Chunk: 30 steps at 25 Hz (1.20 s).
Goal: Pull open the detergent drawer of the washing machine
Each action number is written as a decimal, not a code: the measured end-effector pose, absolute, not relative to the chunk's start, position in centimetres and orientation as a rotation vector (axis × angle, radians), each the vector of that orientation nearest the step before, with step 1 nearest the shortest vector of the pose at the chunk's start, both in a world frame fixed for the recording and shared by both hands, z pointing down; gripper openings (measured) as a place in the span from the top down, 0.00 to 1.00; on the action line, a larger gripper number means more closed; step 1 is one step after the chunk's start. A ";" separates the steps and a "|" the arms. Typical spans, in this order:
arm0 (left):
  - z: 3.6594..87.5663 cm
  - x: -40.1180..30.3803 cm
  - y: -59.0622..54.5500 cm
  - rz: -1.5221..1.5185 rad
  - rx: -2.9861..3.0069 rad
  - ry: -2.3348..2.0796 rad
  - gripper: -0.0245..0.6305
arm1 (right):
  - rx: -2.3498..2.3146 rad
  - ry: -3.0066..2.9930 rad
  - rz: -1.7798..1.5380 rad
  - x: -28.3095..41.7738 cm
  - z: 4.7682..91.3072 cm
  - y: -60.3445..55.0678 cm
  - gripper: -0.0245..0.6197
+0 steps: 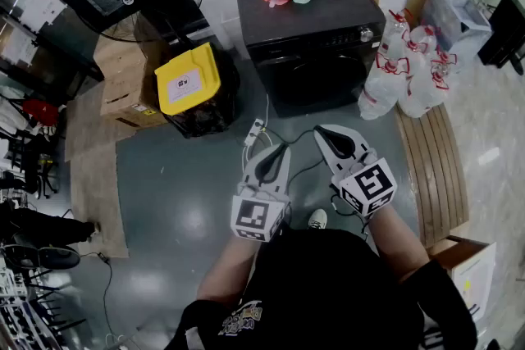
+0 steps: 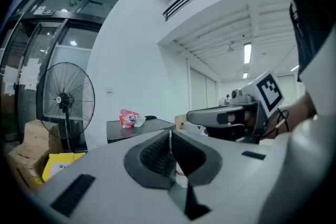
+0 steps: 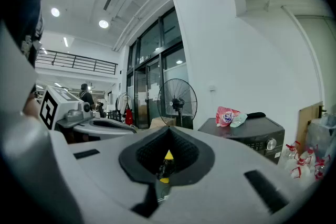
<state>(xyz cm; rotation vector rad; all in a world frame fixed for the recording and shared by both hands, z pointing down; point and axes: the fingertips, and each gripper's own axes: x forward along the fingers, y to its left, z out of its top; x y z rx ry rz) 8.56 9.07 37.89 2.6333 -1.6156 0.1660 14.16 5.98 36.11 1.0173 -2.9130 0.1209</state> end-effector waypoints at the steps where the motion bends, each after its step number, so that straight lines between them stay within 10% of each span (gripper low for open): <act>1: 37.9 8.5 9.0 0.167 2.634 -1.615 0.94 | 1.015 -2.913 0.118 14.1 36.0 5.9 0.96; 15: 37.3 6.8 8.1 0.134 2.626 -1.641 0.94 | 1.061 -2.937 0.168 13.1 35.6 4.8 0.95; 18: 37.2 6.0 7.9 0.118 2.613 -1.642 0.81 | 1.072 -2.958 0.223 12.7 35.8 4.5 0.95; 23: 37.1 4.4 7.0 0.097 2.603 -1.641 0.60 | 1.086 -3.025 0.386 11.5 35.6 3.3 0.68; 30: 37.5 1.3 5.8 0.094 2.608 -1.619 0.54 | 1.175 -3.031 0.613 9.5 36.0 1.0 0.49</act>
